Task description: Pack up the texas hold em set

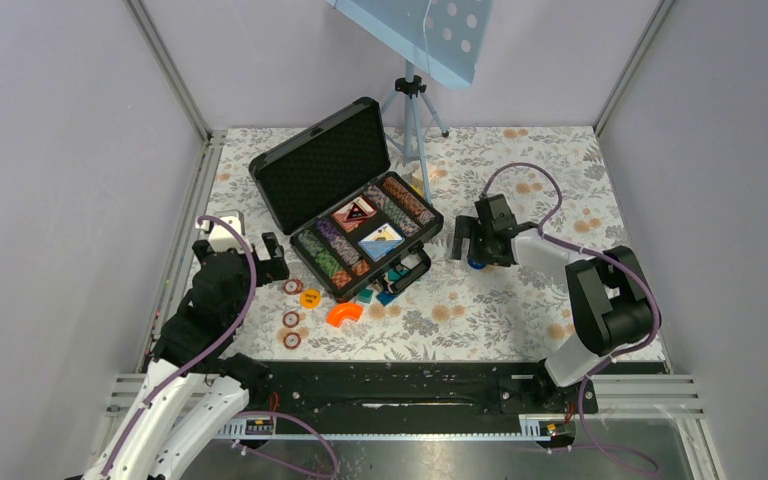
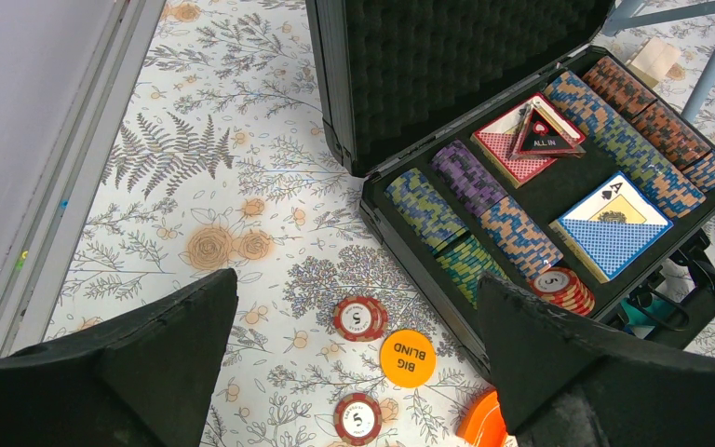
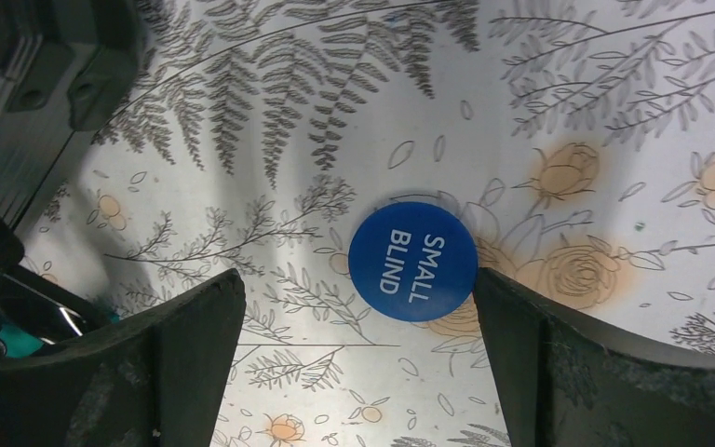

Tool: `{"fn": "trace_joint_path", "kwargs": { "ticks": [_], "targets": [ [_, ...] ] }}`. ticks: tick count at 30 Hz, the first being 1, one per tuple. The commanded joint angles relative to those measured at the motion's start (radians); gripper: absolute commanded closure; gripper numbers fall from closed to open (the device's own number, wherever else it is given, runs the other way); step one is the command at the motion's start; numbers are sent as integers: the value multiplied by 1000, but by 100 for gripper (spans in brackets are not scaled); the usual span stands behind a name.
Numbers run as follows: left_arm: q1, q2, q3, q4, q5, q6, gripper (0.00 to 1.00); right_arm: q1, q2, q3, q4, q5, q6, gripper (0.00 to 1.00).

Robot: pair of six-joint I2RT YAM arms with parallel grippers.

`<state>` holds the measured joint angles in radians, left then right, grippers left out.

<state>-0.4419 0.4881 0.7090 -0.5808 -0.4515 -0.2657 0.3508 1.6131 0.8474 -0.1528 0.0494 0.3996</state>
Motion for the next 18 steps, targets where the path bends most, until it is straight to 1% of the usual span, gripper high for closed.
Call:
{"fn": "trace_joint_path", "kwargs": {
  "ticks": [1, 3, 7, 10, 12, 15, 18],
  "targets": [
    [4, 0, -10, 48, 7, 10, 1, 28, 15, 8, 3, -19, 4, 0],
    [3, 0, -10, 48, 7, 10, 1, 29, -12, 0, 7, 19, 12, 1],
    [3, 1, -11, 49, 2, 10, 1, 29, -126, -10, 17, 132, 11, 1],
    [3, 2, -10, 48, -2, 11, 1, 28, -185, 54, -59, 226, -10, 0],
    [3, 1, -9, 48, -4, 12, 1, 29, -189, 113, -143, 270, -23, 1],
    [4, 0, -9, 47, -9, 12, 1, 28, -152, 205, -260, 311, -10, 0],
    [4, 0, -9, 47, -10, 13, 1, 28, -132, 232, -294, 312, -29, 1]
  ]
}}
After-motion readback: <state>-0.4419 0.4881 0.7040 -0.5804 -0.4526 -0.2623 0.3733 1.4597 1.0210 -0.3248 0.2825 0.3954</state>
